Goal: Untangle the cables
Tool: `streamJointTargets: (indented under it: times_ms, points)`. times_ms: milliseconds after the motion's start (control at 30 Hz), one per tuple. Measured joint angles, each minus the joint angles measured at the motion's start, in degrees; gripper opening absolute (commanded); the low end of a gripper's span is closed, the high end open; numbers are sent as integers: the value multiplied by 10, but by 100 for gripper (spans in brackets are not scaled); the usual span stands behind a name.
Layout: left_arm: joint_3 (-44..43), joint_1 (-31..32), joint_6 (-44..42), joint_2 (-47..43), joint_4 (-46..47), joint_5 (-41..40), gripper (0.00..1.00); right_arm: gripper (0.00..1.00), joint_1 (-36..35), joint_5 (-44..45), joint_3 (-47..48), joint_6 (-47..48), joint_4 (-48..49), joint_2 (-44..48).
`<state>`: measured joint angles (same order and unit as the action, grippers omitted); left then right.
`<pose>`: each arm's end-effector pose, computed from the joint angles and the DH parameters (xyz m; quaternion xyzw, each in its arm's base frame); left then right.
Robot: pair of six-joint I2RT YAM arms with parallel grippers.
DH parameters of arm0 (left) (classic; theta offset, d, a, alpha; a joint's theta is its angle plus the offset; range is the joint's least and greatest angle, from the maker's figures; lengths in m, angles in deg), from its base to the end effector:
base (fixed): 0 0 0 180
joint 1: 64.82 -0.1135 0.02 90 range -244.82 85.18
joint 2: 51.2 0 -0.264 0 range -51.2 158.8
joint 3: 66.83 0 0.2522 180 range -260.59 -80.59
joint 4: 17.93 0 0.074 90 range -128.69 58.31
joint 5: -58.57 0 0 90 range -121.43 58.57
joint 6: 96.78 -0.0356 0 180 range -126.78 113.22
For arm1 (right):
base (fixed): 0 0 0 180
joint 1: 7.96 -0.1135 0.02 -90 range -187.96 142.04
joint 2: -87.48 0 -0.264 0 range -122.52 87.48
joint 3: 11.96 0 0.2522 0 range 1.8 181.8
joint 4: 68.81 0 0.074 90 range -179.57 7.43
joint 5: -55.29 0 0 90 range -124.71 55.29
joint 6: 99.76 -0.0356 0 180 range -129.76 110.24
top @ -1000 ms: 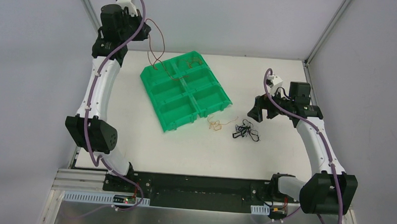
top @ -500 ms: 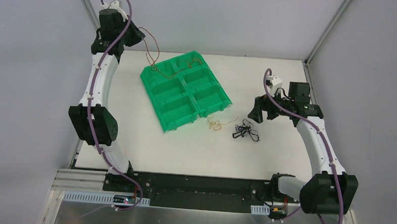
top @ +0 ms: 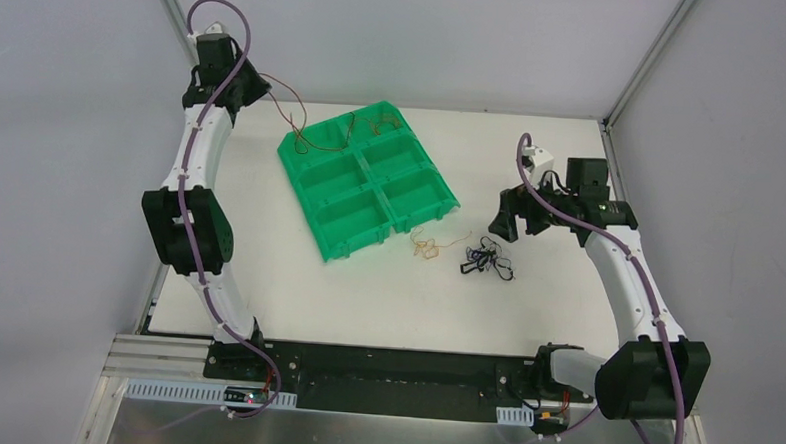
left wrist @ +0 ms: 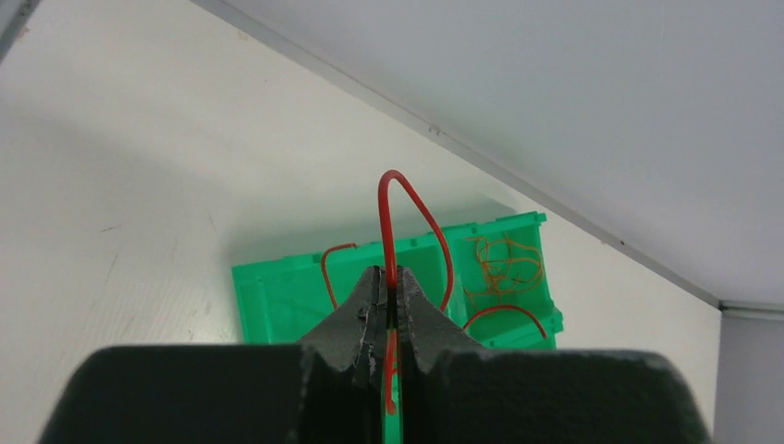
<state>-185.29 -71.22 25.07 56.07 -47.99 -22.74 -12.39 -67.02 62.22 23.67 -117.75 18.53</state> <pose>0.4469 0.0447 0.3792 -0.2241 0.7808 -0.1879 0.5521 0.2493 0.0384 0.3109 -0.3900 0.8000 0.1532 0.4296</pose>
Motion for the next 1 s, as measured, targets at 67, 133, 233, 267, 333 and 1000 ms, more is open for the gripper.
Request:
streamJointTargets:
  times_ms: [67, 133, 233, 267, 333, 1000]
  points:
    - [6, 0, -13, -1, 7, -16, 0, 94, -2, 2, 0, -1, 0, -1]
    - [13, 0, -27, -1, 7, -35, 0, 94, -3, 2, 0, -3, 0, -1]
    - [26, 0, -47, -1, 6, -68, 0, 94, -6, 3, 0, -4, 0, -3]
    - [32, 0, -55, -1, 5, -79, 0, 94, -6, 3, 0, -4, 0, -5]
    - [43, 0, -68, -1, 5, -93, 0, 94, -7, 4, 1, -4, 0, -9]
    - [37, 67, -224, 126, 65, 184, 0, 95, -7, 11, 13, -4, -12, -21]
